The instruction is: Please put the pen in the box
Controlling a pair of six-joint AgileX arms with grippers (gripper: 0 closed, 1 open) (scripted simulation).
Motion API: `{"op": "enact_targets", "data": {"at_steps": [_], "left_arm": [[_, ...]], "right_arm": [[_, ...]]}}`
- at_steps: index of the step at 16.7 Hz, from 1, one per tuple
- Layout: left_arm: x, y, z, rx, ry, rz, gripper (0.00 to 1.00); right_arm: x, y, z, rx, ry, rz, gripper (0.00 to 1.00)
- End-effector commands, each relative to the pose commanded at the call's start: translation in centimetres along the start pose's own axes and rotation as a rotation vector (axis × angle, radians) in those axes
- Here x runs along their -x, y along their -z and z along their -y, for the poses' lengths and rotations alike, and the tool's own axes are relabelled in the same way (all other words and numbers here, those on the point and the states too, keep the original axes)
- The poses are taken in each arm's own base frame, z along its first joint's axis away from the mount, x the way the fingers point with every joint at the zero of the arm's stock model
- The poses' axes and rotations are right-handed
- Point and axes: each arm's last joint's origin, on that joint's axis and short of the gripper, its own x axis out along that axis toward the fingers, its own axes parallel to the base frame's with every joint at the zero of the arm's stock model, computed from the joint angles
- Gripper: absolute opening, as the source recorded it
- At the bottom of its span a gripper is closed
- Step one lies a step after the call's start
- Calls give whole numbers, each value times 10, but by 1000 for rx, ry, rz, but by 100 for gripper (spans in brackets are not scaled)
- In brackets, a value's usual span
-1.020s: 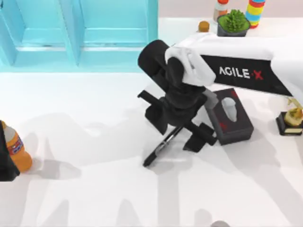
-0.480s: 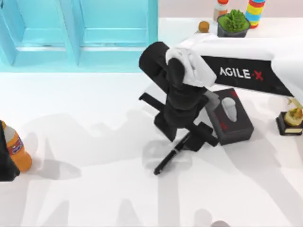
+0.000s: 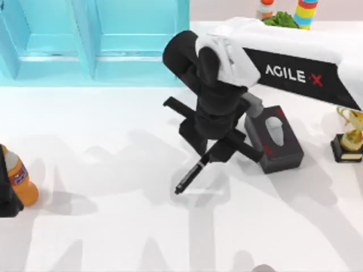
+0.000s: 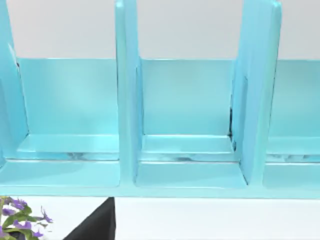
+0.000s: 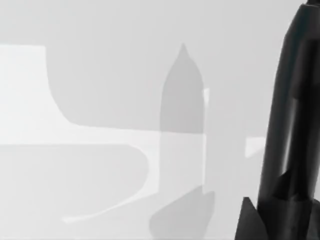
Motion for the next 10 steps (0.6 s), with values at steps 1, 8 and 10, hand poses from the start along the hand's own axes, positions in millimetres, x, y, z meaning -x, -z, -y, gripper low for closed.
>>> {"op": "enact_targets", "data": {"at_steps": [1,8,10], "left_arm": [[0,0,0,0,0,0,100],[0,0,0,0,0,0,100],[0,0,0,0,0,0,100]], "right_arm": [[6,0,0,0,15,-3,0],[66,-3,0,-7,0,1,0],[66,-3,0,-7,0,1,0]]}}
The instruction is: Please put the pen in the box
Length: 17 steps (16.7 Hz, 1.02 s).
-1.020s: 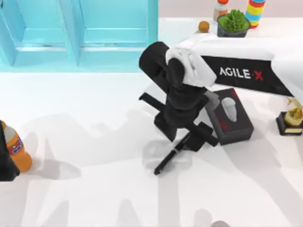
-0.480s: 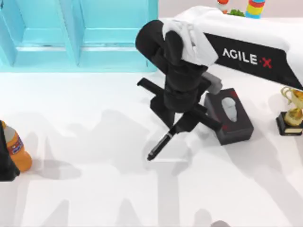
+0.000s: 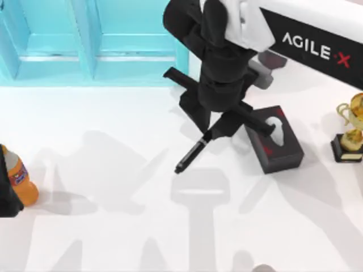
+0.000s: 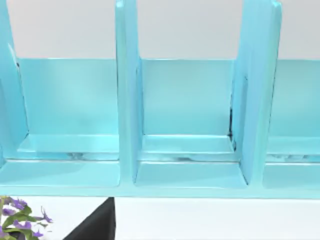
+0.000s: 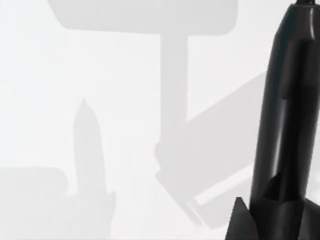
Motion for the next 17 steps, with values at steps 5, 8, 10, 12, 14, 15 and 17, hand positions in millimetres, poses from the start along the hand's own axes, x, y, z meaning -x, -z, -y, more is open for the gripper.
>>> {"op": "enact_targets", "data": {"at_steps": [5,8,10,12,14,15,17], "left_arm": [[0,0,0,0,0,0,100],[0,0,0,0,0,0,100],[0,0,0,0,0,0,100],[0,0,0,0,0,0,100],[0,0,0,0,0,0,100],[0,0,0,0,0,0,100],[0,0,0,0,0,0,100]], "right_arm": [[25,-26,8,-48,-76,12,0],[46,-84,46,-135,-81,31,0],[65,-134,88,-242,-100,53,0],[78,-187,146,-392,-117,81,0],[77,-236,216,-564,-98,94,0],[76,-252,251,-642,-82,101,0],[72,-272,313,-763,-39,116,0]]}}
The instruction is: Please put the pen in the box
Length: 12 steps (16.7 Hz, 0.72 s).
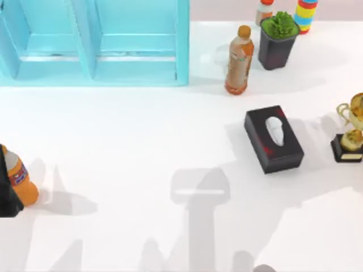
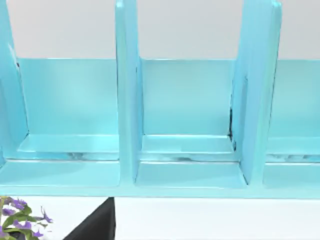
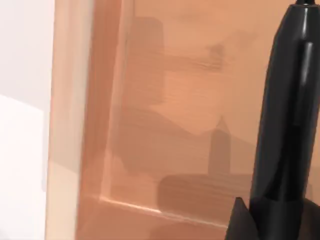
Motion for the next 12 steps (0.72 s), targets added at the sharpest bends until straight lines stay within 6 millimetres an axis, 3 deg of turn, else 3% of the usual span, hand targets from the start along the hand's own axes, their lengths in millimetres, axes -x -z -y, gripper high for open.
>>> {"op": "enact_targets", "data": {"at_steps": [2,5,7,12], "left_arm": [[0,0,0,0,0,0,100],[0,0,0,0,0,0,100],[0,0,0,0,0,0,100],[0,0,0,0,0,0,100]], "right_arm": [[-4,-38,31,-73,37,24,0],[-12,-67,64,-129,70,11,0],[-19,-71,74,-151,85,-26,0],[-21,-71,74,-152,89,-33,0]]}}
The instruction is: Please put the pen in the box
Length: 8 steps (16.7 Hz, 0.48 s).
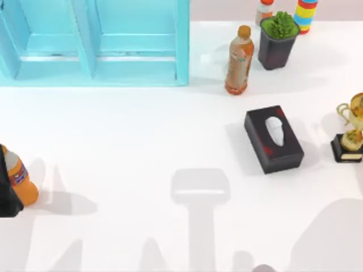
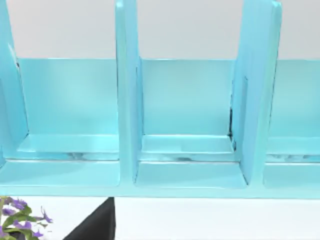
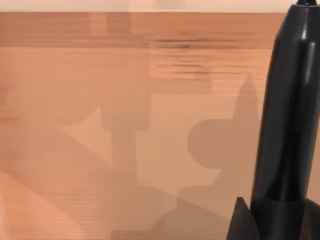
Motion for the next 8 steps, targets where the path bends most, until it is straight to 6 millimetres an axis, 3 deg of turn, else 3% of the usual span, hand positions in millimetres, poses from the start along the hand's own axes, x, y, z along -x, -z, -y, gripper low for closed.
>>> {"op": "enact_targets", "data": {"at_steps": [3,8], "left_arm": [[0,0,0,0,0,0,100],[0,0,0,0,0,0,100]], "right_arm": [[-5,4,-4,5,-5,-2,0],[-34,30,-10,33,61,-11,0]]}}
